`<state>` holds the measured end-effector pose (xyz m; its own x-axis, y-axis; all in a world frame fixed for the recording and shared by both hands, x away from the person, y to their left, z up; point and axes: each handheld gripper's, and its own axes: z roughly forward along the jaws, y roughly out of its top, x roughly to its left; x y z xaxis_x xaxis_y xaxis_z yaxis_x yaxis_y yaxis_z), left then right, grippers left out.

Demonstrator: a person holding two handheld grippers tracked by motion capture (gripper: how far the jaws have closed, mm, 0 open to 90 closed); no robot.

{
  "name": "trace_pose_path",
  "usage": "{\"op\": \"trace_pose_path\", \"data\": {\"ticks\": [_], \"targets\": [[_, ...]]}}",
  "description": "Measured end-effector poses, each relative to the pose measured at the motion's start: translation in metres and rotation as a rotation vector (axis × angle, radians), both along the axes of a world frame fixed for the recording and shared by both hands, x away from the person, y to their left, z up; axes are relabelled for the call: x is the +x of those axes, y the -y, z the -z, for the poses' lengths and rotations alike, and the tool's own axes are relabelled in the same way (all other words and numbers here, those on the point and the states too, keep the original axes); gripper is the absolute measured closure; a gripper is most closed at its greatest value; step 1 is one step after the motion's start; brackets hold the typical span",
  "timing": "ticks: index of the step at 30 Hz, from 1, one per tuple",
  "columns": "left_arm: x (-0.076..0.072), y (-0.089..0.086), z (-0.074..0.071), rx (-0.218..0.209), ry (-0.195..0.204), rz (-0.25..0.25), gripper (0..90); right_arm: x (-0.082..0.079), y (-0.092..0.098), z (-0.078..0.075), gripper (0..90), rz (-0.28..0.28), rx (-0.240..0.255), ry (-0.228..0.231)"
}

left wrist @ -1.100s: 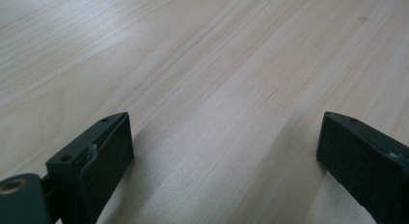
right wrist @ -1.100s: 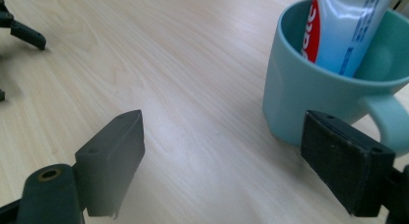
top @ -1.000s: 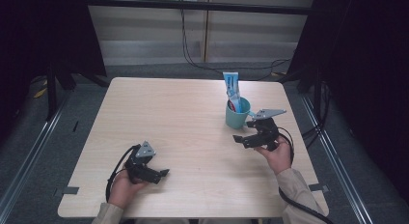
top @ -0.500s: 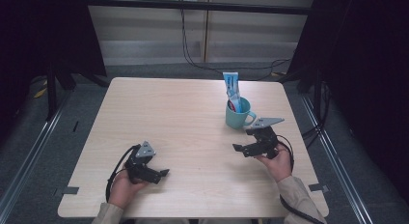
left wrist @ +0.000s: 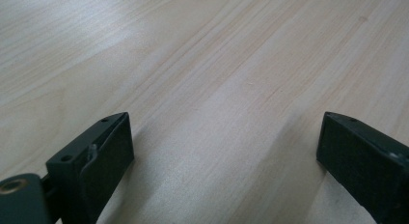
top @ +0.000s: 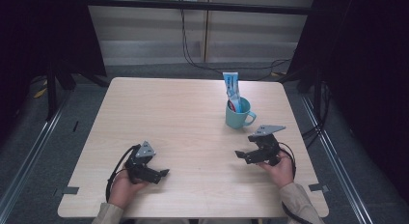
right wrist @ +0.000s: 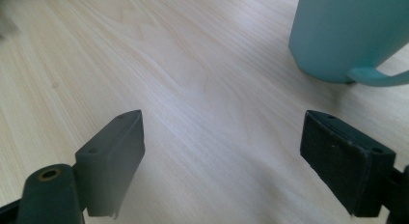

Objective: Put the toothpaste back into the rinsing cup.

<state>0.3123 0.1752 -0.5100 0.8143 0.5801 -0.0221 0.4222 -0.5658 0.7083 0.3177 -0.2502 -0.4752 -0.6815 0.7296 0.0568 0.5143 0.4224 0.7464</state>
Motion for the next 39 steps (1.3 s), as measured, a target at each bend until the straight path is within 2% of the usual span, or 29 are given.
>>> {"op": "trace_pose_path", "data": {"ticks": [12, 19, 23, 25, 39], "targets": [[0.000, 0.000, 0.000, 0.000, 0.000, 0.000, 5.5, -0.012, 0.004, 0.012, 15.3, -0.009, -0.030, -0.002], [0.000, 0.000, 0.000, 0.000, 0.000, 0.000, 5.5, -0.017, 0.002, 0.022, 15.5, -0.017, -0.070, -0.023], [0.000, 0.000, 0.000, 0.001, -0.001, 0.000, 5.5, -0.019, 0.001, 0.028, 15.8, -0.022, -0.068, -0.033], [0.000, 0.000, 0.000, 0.000, -0.001, -0.001, 5.5, -0.020, 0.000, 0.031, 15.7, -0.020, -0.085, -0.040], [0.000, 0.000, 0.000, 0.001, -0.001, -0.001, 5.5, -0.024, 0.006, 0.036, 14.5, -0.030, -0.055, -0.006]]}}
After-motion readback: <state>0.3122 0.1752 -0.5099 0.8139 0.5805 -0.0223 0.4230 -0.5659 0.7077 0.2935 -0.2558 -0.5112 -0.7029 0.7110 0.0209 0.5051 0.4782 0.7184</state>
